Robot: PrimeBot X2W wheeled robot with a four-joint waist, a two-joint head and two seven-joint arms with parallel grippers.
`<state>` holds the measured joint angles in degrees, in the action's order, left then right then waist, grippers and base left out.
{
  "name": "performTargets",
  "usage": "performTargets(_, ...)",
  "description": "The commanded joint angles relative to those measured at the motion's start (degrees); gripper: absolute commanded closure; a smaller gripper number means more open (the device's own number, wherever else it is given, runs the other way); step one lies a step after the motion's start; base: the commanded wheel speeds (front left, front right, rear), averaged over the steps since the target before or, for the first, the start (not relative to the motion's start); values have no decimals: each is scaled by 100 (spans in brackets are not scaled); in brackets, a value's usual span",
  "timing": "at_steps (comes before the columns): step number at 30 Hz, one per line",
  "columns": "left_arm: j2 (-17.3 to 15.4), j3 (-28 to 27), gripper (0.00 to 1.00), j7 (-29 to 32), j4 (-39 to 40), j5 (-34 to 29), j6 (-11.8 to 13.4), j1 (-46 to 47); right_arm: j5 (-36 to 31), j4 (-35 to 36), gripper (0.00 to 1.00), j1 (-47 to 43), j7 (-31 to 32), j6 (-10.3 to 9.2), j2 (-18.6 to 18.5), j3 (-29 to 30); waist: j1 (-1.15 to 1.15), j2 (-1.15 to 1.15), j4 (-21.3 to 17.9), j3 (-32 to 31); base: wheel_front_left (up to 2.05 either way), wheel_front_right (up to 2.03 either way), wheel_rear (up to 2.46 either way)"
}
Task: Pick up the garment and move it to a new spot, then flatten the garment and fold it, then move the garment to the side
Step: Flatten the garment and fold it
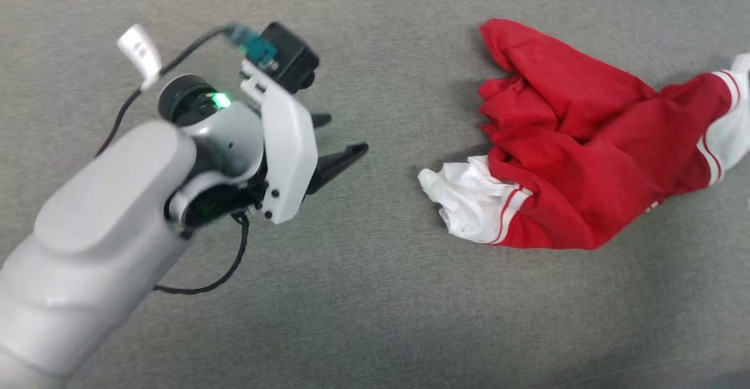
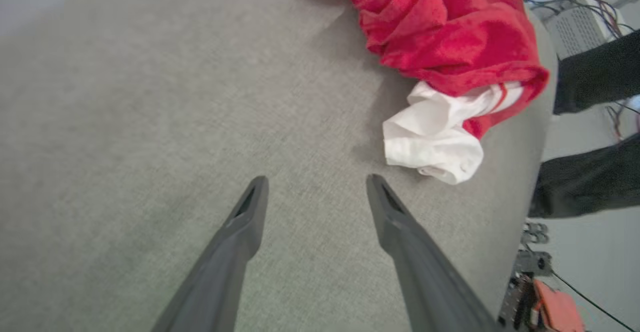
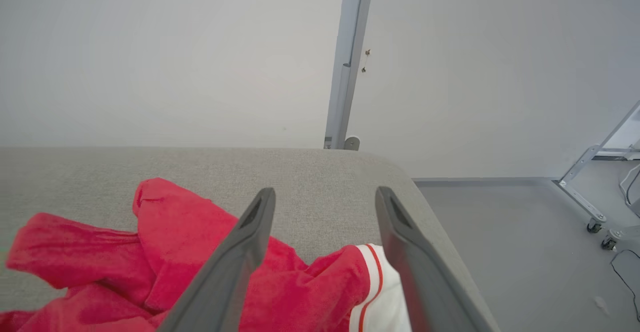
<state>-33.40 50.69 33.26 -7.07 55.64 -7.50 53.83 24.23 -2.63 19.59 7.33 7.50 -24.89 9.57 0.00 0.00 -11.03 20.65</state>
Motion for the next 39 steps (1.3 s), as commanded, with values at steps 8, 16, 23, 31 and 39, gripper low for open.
performTargets(8, 789, 245, 0, 1838, -1098, 1398, 83, 663, -62, 471, 0, -33, -102, -1, 263, -108, 0, 0, -480, 261, 0, 0, 0)
performTargets(16, 1338, 380, 0, 2203, -1731, 1637, 239, 742, -62, 471, 0, 46, -191, -1, 442, -311, 0, 0, -867, 419, 0, 0, 0)
performTargets(23, 1376, 602, 54, 2230, -2046, 1489, 185, 651, -26, 456, 0, 116, -241, -1, 473, -406, 0, 0, -1020, 515, 0, 0, 0)
performTargets(31, 1489, 465, 100, 2073, -2356, 1652, 131, 664, -77, 518, 0, 199, -300, -1, 411, -482, 0, 0, -948, 530, 0, 0, 0)
performTargets(39, 1523, 181, 100, 1794, -2464, 1853, 43, 827, -131, 543, 0, 58, -422, -1, 336, -510, 0, 0, -571, 325, 0, 0, 0)
